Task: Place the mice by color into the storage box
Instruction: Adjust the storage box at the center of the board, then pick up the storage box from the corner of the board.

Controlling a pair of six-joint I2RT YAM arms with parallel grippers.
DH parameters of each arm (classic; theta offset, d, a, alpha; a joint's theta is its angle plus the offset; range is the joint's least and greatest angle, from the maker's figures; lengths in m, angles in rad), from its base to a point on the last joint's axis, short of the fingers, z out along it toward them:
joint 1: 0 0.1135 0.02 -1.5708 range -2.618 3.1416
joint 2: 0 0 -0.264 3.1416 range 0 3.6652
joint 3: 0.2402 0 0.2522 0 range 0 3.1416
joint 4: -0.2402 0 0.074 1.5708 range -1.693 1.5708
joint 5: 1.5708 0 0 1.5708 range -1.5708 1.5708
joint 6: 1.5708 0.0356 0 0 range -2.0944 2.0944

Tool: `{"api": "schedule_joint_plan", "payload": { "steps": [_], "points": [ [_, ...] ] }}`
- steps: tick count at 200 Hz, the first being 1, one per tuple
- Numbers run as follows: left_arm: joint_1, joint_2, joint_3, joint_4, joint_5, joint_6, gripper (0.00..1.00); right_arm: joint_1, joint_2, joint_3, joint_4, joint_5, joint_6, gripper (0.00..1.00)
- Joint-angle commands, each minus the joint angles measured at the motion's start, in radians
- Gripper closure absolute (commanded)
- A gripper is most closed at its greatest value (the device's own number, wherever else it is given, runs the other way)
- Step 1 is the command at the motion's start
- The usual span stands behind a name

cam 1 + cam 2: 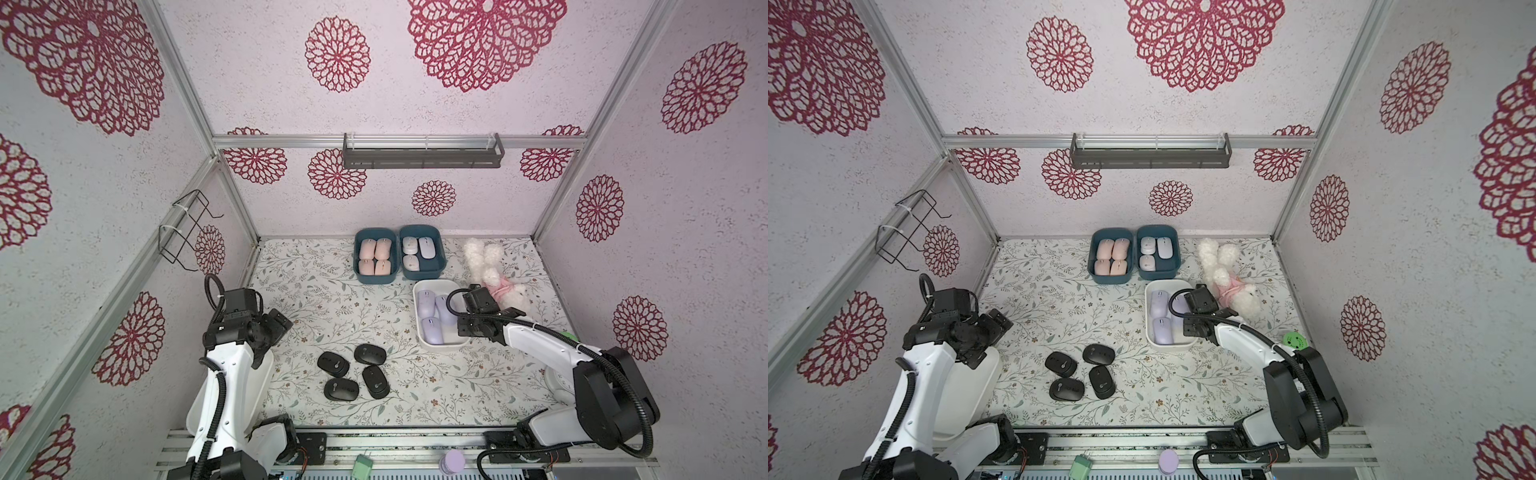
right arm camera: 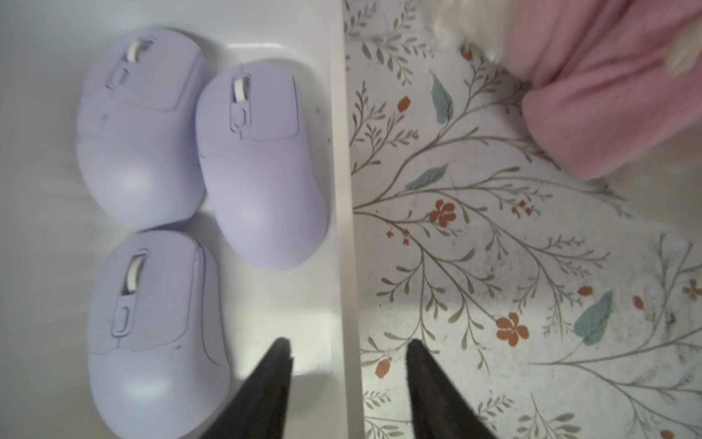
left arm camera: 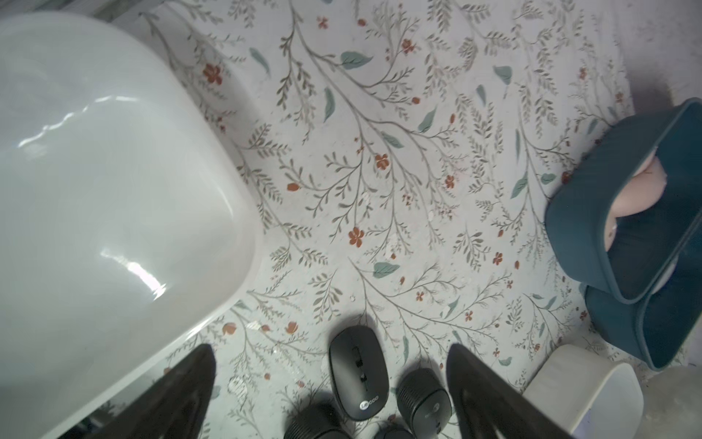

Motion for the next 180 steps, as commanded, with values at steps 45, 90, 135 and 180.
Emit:
{"api": "schedule_joint_plan", "payload": {
  "steps": [45, 90, 135, 180],
  "points": [
    [0.021, -0.025, -0.101, -0.132, -0.114, -0.151, 0.03, -0.006, -0.187, 0.024, 0.05, -0.01, -0.027, 0.27],
    [0.019, 0.083, -0.105, -0.05, -0.056, -0.124, 0.03, -0.007, -0.255, -0.021, 0.102, -0.029, -0.034, 0.26],
    [0.005, 0.244, -0.064, 0.099, 0.026, -0.023, 0.16, -0.008, -0.258, -0.061, 0.148, -0.079, -0.031, 0.26],
    [-0.111, 0.363, 0.024, 0.08, -0.06, 0.021, 0.34, -0.007, -0.252, -0.074, 0.158, -0.093, -0.031, 0.26]
  ]
}}
